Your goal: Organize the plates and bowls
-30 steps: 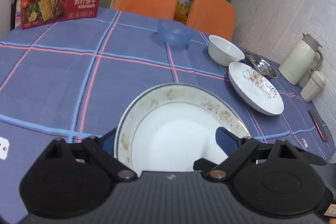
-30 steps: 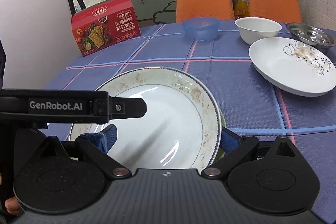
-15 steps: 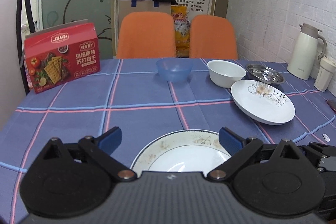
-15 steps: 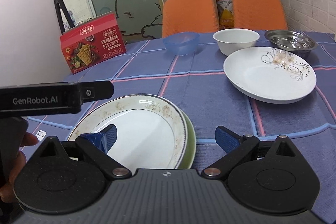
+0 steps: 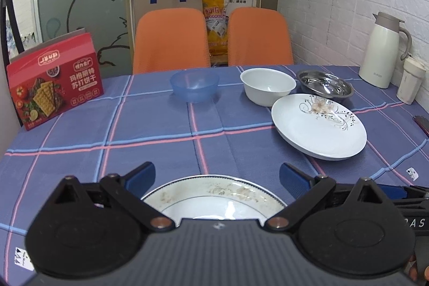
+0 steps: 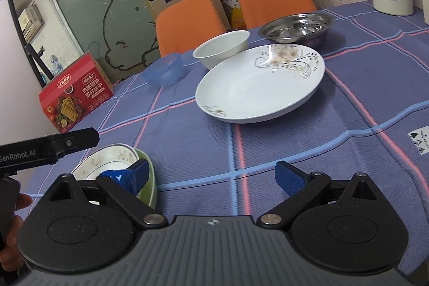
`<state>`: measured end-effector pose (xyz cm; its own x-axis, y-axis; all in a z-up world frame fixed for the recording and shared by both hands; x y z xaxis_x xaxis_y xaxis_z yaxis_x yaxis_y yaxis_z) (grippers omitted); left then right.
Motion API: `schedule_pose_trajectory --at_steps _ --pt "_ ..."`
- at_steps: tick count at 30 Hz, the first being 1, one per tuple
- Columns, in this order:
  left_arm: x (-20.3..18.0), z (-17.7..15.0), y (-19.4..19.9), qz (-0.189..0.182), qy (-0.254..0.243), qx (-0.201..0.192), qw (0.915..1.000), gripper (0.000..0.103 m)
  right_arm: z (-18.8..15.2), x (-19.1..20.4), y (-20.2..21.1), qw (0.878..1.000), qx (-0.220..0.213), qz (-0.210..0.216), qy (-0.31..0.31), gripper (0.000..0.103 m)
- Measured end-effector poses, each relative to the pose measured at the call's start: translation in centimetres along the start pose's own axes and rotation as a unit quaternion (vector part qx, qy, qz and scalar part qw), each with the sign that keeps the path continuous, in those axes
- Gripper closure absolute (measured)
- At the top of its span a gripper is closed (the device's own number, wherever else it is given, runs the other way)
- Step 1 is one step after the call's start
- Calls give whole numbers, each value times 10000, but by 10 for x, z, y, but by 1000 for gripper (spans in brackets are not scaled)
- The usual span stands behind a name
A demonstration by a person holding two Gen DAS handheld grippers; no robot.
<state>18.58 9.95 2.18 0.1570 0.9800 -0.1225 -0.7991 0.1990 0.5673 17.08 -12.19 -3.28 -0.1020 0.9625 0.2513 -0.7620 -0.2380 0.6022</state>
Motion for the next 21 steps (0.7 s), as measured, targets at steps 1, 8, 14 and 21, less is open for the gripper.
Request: schedule_pose_trajectory --at_steps 1,8,14,21 --pt "-3 3 -4 -43 -10 41 10000 5 2 -6 0 10000 -21 -31 -20 15" --pt "-15 44 -57 -907 219 527 9942 5 46 -47 -20 9987 -241 -422 -159 15" --pt "-20 68 -134 -1183 548 1108 9853 5 81 -73 -63 9969 -108 -763 -144 15" --pt "-26 76 -185 -1265 650 1342 9807 5 83 -65 -88 9963 144 -761 369 15"
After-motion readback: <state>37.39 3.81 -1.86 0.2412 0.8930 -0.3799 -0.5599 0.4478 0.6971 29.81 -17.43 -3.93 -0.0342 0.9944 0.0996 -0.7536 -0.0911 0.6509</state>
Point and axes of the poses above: each gripper's, at about its wrist camera, not at the fingertips, and y roughly against the way its jaws point, x to its left, z to its top, the point moved 1 cm from there along -y, roughly the way its jaws point, and after that the axes turned 11 degrees about -z, right-handed, at the moved point
